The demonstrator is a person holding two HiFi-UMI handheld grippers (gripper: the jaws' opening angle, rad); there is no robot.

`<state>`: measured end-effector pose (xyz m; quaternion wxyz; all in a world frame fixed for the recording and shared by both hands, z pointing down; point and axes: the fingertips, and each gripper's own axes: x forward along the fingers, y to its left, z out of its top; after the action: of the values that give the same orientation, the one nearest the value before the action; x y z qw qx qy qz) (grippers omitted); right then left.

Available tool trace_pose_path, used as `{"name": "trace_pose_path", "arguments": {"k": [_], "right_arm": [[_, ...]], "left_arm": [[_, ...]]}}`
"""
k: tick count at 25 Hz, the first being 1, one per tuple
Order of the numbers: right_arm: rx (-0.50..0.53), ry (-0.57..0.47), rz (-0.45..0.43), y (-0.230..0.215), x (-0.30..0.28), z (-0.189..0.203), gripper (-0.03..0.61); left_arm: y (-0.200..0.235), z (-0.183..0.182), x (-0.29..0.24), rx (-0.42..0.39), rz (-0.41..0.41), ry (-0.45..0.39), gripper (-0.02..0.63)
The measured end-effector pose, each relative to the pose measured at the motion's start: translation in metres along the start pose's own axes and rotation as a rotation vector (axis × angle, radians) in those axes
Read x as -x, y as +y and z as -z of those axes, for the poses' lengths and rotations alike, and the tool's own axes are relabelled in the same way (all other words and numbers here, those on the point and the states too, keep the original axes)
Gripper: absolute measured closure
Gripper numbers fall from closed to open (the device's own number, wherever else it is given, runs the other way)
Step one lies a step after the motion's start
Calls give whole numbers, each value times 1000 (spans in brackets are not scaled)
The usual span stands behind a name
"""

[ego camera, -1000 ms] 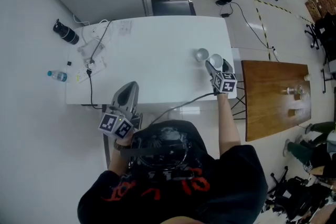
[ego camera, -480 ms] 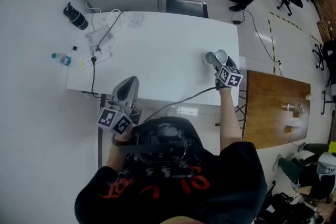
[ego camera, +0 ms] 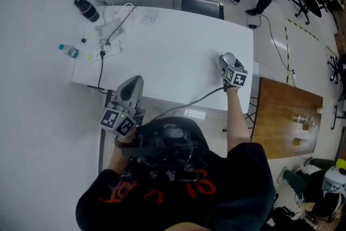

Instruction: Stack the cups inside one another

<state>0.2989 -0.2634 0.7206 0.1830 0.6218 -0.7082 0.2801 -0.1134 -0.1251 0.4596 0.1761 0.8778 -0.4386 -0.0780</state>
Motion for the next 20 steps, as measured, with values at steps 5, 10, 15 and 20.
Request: {"name": "trace_pose_path", "arguments": {"k": [5,10,15,20], "right_arm": [[-21,17,11,-1,-6,10,193],[-33,32,-10,4,-7,18,187],[-61,32,-14,5,-2,24,186],[-68,-41,-30,25,22,22,187]], "left_arm": [[4,0,4,-6,-5,4,614],[7,-2,5,-7,-6,6,614],[8,-3,4,-4,-2,7,614],[15,-4,4,0,-1,1,614]]}}
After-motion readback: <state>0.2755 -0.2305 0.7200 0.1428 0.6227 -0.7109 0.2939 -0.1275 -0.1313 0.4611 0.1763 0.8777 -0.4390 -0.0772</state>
